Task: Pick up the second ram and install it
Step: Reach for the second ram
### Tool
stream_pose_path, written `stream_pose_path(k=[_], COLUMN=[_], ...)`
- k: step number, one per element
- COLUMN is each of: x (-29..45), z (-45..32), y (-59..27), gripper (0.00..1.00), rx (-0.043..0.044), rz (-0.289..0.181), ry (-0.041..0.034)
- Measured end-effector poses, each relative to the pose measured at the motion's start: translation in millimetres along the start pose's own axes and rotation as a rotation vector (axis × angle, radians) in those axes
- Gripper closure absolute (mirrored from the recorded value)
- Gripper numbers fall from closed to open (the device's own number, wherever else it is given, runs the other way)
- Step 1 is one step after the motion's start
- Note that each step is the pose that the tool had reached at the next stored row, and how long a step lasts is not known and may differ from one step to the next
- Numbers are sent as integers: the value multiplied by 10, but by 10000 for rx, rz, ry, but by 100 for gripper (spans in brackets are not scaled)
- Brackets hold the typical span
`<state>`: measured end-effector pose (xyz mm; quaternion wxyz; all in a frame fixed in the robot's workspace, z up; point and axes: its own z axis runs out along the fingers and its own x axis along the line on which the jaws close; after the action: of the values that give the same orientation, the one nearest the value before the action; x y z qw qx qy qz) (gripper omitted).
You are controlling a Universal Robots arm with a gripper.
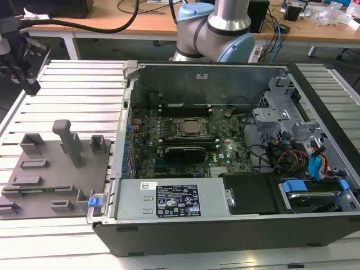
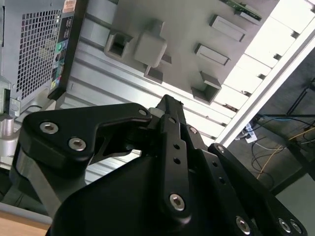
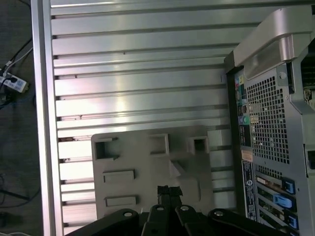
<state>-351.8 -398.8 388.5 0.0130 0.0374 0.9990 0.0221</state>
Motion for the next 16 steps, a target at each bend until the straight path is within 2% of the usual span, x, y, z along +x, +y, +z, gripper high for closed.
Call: stream_pose_path(k=[16], x=[281], z=[11], y=[-22], gripper=[89], rx=[0], rz=[0], ry=[-1])
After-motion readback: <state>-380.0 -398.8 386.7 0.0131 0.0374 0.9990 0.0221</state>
